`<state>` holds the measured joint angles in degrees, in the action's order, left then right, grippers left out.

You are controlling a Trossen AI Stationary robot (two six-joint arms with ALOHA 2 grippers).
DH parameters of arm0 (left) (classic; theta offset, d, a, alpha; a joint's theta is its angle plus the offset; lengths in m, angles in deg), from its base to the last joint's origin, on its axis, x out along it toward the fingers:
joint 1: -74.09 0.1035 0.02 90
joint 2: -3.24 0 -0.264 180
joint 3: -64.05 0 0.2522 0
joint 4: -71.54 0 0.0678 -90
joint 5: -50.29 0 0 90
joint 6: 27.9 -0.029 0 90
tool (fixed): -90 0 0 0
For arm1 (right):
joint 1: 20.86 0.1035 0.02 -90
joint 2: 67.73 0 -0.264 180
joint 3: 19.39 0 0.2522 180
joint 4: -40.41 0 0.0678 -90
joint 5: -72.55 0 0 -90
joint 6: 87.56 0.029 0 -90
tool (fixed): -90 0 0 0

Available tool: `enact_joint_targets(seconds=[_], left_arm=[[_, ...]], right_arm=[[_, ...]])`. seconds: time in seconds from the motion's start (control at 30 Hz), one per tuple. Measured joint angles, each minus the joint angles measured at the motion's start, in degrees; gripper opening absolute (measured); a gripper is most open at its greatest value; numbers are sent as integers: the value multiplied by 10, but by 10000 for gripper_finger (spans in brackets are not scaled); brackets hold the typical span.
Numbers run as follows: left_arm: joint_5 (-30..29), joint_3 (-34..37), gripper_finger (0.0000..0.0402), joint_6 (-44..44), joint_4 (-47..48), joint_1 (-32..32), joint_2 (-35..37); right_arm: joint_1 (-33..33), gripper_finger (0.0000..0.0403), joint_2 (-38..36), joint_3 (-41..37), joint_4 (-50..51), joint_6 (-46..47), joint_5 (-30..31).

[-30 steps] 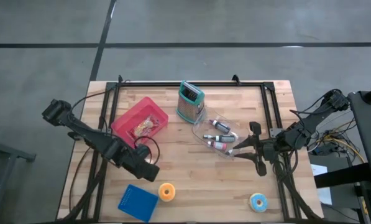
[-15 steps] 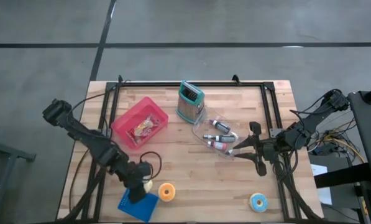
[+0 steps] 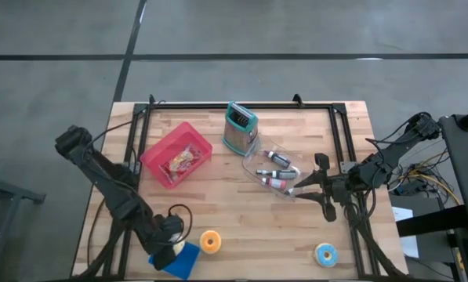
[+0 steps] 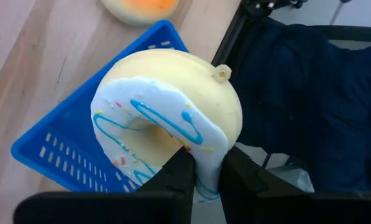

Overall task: Pick & Place Food Item
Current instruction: Put the white donut into the blue bin

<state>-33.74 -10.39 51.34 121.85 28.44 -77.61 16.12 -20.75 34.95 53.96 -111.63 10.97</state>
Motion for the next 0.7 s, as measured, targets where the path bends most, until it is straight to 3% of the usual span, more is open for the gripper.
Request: enact_joint_targets(seconds=[0.37, 0.7], left_arm=[[-11, 0, 60, 7, -26, -14, -58], [31, 0, 60, -7, -79, -19, -102]], right_arm=[[0, 123, 0, 0, 0, 0, 0], [0, 123, 0, 0, 0, 0, 0]])
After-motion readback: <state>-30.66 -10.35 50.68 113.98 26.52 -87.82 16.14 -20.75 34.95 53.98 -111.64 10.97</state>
